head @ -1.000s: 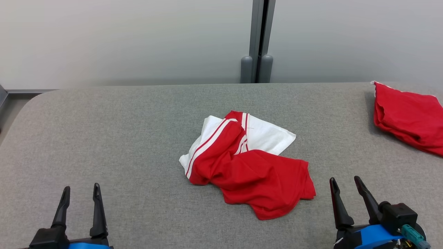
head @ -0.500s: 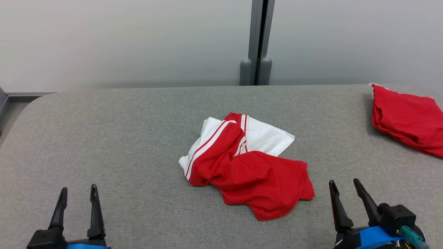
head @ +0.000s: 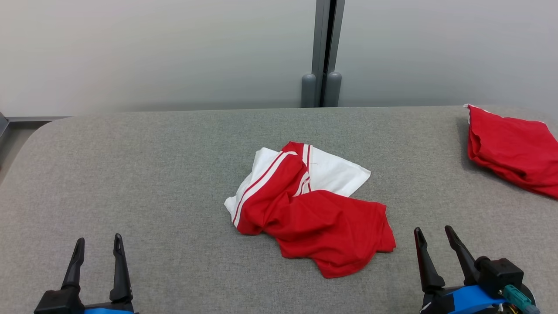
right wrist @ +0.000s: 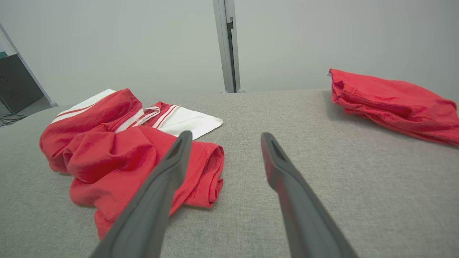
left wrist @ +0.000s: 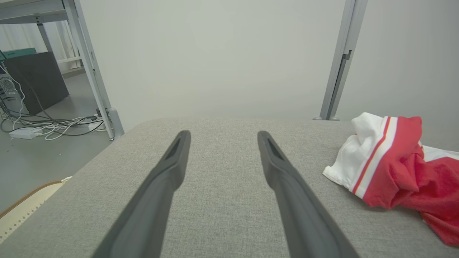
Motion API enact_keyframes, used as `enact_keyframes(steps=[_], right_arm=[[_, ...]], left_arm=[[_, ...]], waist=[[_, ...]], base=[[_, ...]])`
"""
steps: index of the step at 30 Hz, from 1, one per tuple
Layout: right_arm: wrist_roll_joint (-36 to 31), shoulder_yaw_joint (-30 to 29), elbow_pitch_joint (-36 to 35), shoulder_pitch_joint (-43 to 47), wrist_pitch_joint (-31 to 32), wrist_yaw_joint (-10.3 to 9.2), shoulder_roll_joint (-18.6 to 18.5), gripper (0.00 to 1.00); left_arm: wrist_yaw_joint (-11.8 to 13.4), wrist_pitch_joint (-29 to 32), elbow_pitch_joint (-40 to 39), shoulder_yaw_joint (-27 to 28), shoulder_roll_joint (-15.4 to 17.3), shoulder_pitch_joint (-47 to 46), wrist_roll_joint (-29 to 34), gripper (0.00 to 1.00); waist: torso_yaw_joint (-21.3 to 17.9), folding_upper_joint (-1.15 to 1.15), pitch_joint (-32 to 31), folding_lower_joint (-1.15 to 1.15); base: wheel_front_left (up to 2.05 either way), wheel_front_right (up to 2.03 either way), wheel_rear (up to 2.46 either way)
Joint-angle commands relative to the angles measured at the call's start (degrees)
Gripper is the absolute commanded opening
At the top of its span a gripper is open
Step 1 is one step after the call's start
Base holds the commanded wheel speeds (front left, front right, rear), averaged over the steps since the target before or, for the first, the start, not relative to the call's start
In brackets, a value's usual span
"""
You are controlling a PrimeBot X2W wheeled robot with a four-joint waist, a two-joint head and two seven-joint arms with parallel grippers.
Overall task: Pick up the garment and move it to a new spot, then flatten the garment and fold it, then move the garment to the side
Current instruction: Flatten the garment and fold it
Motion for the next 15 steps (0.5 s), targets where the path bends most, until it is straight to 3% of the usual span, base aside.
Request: enact_keyframes(steps=[1, 15], right_arm=[[-0.10, -0.02, 0.11, 0.29, -0.20, 0.01, -0.17, 1.00], [0.04, 0.21, -0.03, 0.26, -0.20, 0.01, -0.17, 1.00]], left_arm=[[-0.26, -0.14, 0.05, 0.23, -0.24, -0.66, 0.39, 1.00], [-0.52, -0.14, -0.01, 0.73, -0.36, -0.85, 0.58, 1.00]], waist=[[0.04, -0.01, 0.00, 0.00], [-0.39, -0.01, 0.11, 0.00]], base=[[0.00, 0.00, 0.00], [0.00, 0.00, 0.00]])
